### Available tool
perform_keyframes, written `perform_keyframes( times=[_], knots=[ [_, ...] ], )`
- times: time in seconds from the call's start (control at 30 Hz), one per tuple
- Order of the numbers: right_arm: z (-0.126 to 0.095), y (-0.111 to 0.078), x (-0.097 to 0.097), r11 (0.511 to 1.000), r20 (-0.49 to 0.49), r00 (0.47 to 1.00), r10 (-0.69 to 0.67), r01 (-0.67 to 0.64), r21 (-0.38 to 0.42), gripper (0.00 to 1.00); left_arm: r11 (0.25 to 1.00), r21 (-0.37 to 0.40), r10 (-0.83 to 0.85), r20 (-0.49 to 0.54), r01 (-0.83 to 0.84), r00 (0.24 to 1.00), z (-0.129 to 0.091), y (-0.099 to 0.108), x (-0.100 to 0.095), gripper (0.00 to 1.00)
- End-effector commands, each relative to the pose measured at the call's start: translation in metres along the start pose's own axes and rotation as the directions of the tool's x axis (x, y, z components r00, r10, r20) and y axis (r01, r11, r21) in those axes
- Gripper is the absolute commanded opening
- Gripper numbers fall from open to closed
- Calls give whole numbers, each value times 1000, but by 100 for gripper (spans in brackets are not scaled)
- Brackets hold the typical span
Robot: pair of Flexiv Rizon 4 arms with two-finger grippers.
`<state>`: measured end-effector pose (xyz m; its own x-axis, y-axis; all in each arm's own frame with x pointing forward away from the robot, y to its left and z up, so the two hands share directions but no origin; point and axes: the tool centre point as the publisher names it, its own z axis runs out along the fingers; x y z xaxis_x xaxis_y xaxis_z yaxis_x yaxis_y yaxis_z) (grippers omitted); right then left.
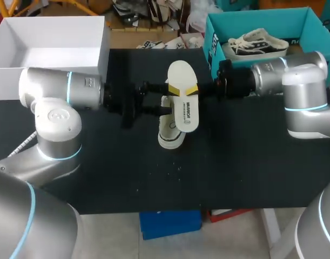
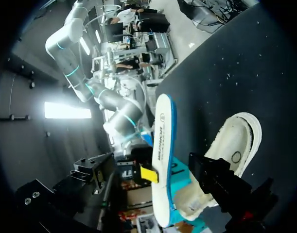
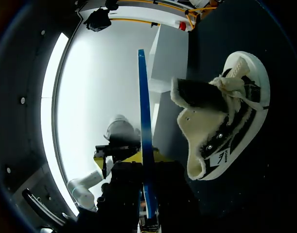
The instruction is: Take the shoe out of the shoebox, open the shoe tongue, remove and reinsert the insole, then place the shoe into the shoebox
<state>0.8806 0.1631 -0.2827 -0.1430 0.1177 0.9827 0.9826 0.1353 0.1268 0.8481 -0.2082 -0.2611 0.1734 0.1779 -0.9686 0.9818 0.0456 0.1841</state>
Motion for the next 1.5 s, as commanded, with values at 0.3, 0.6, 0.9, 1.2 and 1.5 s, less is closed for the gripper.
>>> perform_keyframes(
  times=[0.3,0.6,0.9,1.2,1.5],
  knots=[
    [1,1,0,1000,3,1000,1,-1,1,0,987,-145,-36,223,70,974,2,3,15,100],
    [1,1,0,1000,3,1000,1,-1,1,0,977,-198,-30,235,78,972,2,25,17,91],
    [1,1,0,1000,3,1000,1,-1,1,0,977,-205,-9,216,54,976,15,36,12,43],
    [1,1,0,1000,3,1000,1,-1,1,0,977,-201,-22,215,66,976,24,36,16,21],
    [1,1,0,1000,3,1000,1,-1,1,0,977,-196,-40,204,81,978,27,33,21,9]
  ],
)
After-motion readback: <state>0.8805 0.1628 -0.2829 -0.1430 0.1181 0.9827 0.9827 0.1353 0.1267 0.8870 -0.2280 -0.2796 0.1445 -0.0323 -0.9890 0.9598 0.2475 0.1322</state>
